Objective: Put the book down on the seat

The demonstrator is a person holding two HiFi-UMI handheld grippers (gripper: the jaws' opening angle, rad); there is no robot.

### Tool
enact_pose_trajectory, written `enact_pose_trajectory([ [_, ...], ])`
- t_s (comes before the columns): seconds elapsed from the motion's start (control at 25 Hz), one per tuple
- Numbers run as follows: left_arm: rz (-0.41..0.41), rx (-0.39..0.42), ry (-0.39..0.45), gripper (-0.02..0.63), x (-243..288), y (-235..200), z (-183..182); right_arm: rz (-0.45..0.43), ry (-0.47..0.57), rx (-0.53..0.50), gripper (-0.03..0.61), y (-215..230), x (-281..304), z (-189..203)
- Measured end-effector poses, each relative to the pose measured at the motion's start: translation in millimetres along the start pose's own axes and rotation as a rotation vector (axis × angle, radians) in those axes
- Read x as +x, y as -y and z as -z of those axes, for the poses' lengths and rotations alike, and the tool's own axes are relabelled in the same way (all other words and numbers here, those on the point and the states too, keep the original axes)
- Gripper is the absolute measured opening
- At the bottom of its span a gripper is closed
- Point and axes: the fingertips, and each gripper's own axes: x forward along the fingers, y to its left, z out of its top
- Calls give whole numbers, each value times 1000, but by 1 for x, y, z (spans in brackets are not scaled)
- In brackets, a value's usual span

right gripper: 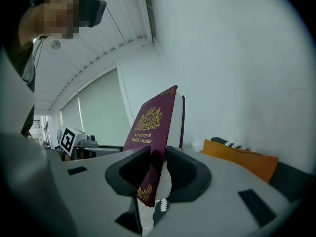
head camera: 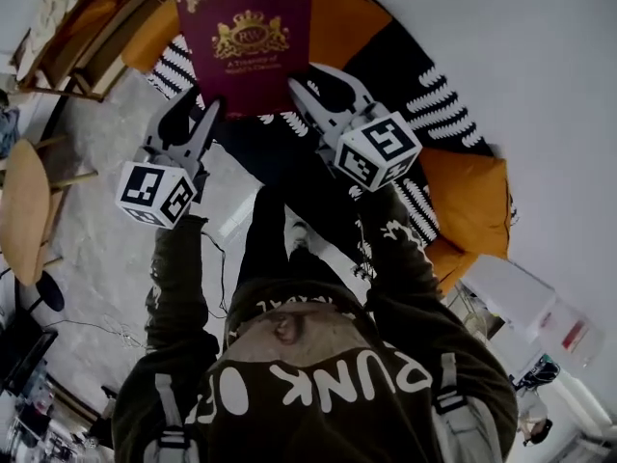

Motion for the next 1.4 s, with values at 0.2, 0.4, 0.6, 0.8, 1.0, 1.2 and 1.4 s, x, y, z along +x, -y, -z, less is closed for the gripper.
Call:
enact_pose_trajectory([
  [0.2,4,-66,-70,160,42,-52,57,26,-65,58,116,44,51,55],
  [0.4,3,-118,-129,160,83,-97,126,48,-128,106,117,89,97,121],
  [0.6,5,-150,-193,160,124,-141,211,89,-192,166,115,133,136,210],
  [0.8,-7,-201,-240,160,157,-164,297,136,-238,216,115,171,157,290],
  [1.0,-22,-249,-297,160,169,-173,365,161,-293,243,114,190,166,353],
  [1.2,-12,-273,-360,160,177,-181,409,198,-348,272,115,201,172,397],
  [1.4,-3,-289,-409,155,178,-201,448,229,-407,285,114,204,189,437],
])
